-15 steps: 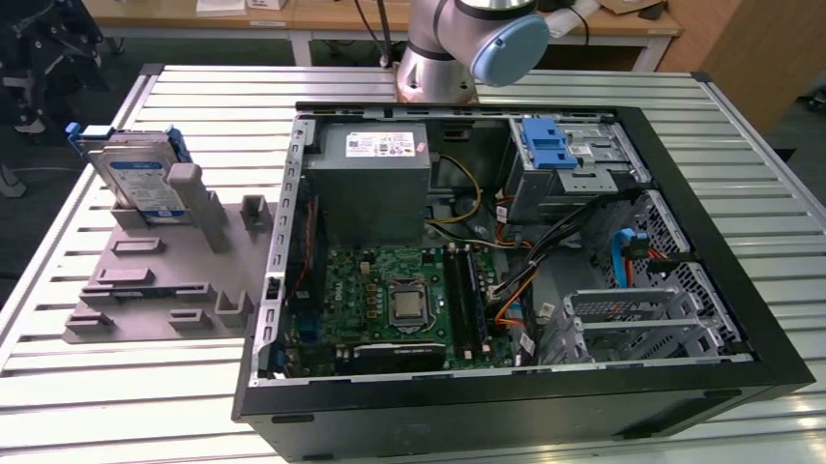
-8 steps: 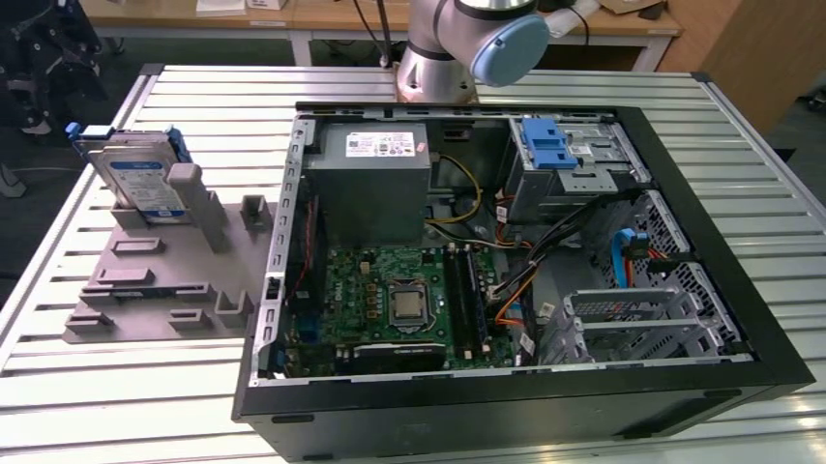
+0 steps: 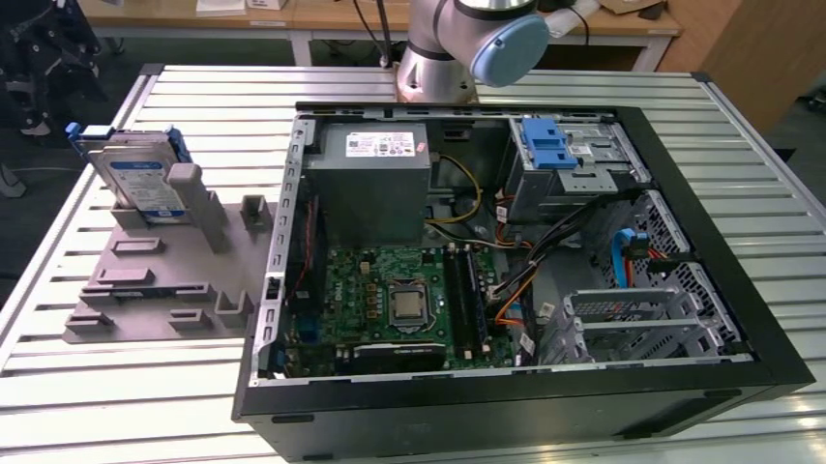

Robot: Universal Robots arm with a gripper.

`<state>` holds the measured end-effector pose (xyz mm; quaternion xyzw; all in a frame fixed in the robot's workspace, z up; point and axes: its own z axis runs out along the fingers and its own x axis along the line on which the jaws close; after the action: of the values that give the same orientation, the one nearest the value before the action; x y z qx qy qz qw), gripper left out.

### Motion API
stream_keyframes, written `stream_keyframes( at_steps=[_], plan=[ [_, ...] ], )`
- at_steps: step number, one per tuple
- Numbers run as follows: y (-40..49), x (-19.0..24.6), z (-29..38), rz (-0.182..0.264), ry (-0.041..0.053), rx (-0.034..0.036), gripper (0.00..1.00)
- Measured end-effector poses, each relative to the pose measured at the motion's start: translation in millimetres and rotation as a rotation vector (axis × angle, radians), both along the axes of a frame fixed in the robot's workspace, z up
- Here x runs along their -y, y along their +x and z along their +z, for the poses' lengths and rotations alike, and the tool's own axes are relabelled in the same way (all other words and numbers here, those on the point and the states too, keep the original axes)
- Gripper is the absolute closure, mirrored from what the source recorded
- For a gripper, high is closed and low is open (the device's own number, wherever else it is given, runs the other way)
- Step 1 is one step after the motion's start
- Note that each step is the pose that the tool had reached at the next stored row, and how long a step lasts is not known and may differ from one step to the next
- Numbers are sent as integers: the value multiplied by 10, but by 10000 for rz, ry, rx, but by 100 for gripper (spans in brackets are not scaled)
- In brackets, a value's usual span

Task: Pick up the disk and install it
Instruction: 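Pick up the disk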

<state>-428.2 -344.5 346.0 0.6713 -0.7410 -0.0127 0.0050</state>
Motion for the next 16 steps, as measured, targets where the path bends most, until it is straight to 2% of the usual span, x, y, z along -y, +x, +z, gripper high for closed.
stream_keyframes(
  at_steps=[10, 11, 13, 16],
  plan=[
    [-1, 0, -1, 0, 0, 1, 17],
    [-1, 0, -1, 0, 0, 1, 24],
    [-2, 0, -1, 0, 0, 1, 24],
    [-2, -21, -10, -2, -1, 1, 24]
  ],
)
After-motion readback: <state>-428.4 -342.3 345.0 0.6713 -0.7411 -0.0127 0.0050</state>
